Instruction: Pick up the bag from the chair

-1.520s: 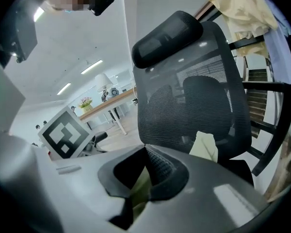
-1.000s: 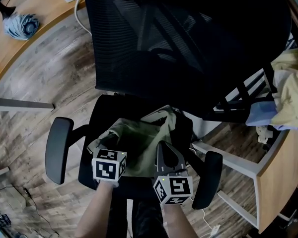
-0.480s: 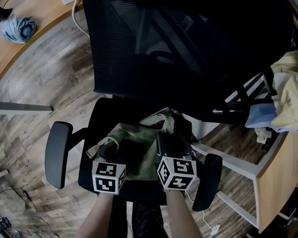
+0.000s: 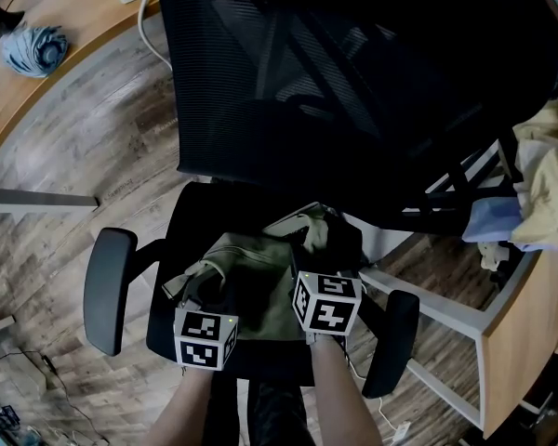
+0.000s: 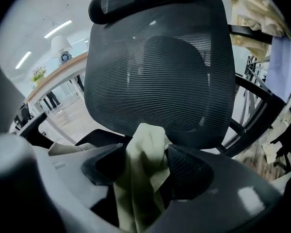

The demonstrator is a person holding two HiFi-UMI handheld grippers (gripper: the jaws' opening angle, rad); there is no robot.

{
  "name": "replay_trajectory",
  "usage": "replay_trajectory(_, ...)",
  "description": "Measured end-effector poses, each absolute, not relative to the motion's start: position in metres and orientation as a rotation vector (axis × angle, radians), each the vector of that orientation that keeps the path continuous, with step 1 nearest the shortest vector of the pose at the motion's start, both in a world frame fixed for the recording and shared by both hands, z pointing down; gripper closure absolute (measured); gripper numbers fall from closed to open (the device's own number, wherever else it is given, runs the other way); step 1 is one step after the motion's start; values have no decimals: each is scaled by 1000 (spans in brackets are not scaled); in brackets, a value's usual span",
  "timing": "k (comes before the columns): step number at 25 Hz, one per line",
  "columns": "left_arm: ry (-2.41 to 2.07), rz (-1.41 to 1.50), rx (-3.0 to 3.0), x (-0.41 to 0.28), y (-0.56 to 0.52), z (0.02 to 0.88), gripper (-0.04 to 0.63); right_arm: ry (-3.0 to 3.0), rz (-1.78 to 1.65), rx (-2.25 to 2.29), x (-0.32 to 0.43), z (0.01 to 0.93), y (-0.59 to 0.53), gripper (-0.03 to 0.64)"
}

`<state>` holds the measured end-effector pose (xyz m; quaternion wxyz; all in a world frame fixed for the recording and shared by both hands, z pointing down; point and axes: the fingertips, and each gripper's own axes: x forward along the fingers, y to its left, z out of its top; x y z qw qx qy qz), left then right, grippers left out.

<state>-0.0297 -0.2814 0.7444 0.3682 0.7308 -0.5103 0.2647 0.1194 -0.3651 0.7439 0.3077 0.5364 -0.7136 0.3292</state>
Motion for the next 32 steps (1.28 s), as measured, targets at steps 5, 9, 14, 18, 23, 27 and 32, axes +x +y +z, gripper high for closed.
replay_trajectory(5, -1315, 680, 1894, -28, -278, 743, 568, -1909, 842, 1386, 117, 745, -362, 385)
replay_trajectory(9, -1323, 668, 1894, -27, -277, 742, 569, -1954, 839, 1389, 118, 742, -355, 467)
replay_trajectory(14, -1335, 650, 1897, -29, -274, 738, 569, -2031, 860, 1374, 116, 733, -347, 506)
replay_trajectory(18, -1341, 620, 1899, -29, -273, 732, 571, -2098, 891, 1384, 116, 721, -339, 541)
replay_trajectory(23, -1341, 579, 1901, -31, -271, 719, 572, -2181, 915, 1378, 116, 703, -327, 545)
replay_trajectory(27, -1341, 547, 1898, -31, -268, 707, 572, -2224, 917, 1371, 118, 689, -317, 545)
replay_trajectory(32, -1346, 529, 1911, -33, -262, 694, 574, -2270, 902, 1347, 115, 672, -302, 546)
